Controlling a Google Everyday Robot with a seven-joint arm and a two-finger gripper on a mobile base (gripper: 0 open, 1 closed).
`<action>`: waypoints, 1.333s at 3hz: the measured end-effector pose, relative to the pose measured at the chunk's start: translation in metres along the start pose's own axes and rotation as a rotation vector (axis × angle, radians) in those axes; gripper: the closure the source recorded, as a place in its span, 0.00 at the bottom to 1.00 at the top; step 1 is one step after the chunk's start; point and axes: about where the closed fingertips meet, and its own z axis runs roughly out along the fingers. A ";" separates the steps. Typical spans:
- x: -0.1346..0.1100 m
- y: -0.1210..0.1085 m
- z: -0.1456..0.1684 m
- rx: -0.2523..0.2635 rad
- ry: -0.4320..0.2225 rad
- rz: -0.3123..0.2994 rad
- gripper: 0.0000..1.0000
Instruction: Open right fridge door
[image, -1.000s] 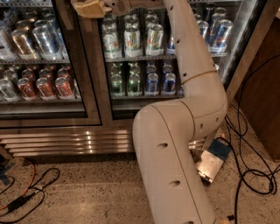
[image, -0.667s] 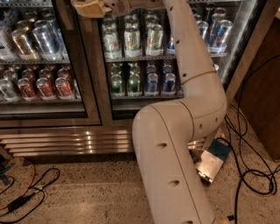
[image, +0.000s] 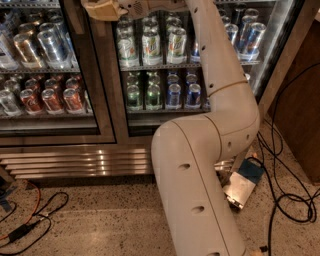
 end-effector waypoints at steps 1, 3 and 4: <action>-0.001 0.000 0.000 0.000 0.000 0.000 0.81; -0.002 0.000 -0.001 0.001 0.000 0.000 0.35; -0.002 0.000 -0.001 0.002 0.000 0.000 0.11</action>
Offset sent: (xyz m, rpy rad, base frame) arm 0.0033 -0.0008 0.0024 0.0000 0.0000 0.0000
